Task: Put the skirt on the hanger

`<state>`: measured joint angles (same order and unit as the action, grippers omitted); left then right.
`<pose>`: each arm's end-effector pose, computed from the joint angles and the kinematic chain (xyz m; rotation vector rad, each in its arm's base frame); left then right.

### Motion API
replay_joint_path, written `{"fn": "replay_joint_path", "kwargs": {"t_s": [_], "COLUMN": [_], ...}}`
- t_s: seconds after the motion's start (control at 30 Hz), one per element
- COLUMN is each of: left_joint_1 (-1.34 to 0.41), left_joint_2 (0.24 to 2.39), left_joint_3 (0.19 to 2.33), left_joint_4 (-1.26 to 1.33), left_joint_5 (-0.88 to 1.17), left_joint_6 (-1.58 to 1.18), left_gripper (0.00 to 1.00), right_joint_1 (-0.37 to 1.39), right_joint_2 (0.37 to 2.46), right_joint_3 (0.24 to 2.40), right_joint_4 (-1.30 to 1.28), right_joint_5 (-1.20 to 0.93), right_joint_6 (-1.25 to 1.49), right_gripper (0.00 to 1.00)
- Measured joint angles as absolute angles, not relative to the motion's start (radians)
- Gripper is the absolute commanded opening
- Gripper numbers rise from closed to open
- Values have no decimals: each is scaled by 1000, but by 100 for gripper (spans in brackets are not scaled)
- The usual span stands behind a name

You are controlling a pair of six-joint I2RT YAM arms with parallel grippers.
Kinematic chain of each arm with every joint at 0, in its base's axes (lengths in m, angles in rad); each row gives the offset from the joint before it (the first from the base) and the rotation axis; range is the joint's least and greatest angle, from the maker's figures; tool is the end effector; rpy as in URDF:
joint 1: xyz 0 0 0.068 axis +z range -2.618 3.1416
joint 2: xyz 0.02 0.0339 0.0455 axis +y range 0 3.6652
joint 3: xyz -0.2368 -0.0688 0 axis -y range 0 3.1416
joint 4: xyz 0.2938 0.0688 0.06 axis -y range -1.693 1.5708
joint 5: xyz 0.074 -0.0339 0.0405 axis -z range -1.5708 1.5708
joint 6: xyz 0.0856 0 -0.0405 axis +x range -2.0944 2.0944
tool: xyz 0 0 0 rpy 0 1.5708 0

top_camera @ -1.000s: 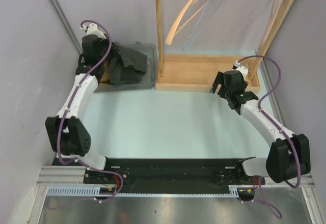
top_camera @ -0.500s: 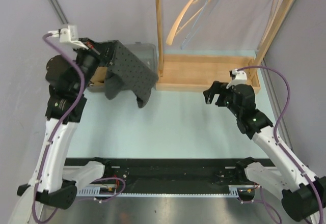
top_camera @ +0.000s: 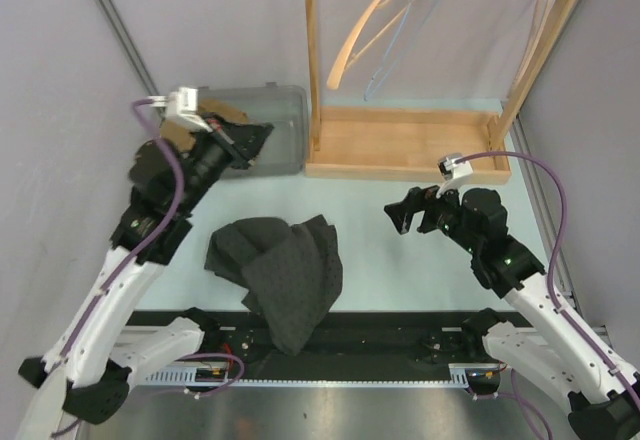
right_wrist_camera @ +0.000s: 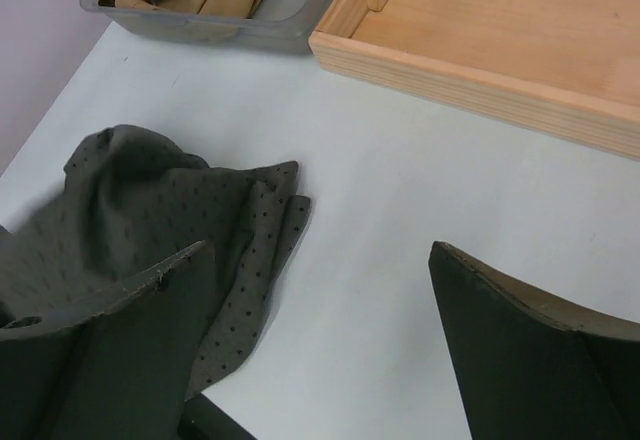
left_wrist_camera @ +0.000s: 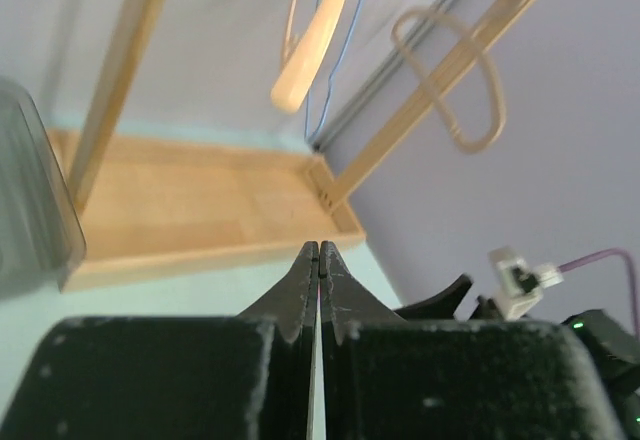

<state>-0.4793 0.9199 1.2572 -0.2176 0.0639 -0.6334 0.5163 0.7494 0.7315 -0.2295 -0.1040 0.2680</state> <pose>0.2567 -0.1396 0.4748 -0.0625 1.5223 -0.9479 0.2528 0.1537 0.2906 -0.3058 1.8402 0.6444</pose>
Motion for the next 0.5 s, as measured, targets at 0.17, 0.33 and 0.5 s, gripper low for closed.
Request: {"fn": "replay_joint_path", "kwargs": {"t_s": [0.17,0.33,0.5], "left_joint_1": [-586,-624,-624], "left_joint_2": [1115,1252,1145], "left_joint_3": [1223,1193,1176], "left_joint_4": [-205,-325,-499], "left_joint_5": [0,-88,-186], "left_joint_6": [-628,-613,-617], "left_gripper": [0,41,60], "right_joint_1": [525,569,676], "right_joint_2": [723,740,754], "right_joint_3": [721,721,695], "right_joint_4": [-273,-336,-364], "right_joint_5": [-54,-4,58], "right_joint_6": [297,316,338], "right_gripper": [92,92,92]}}
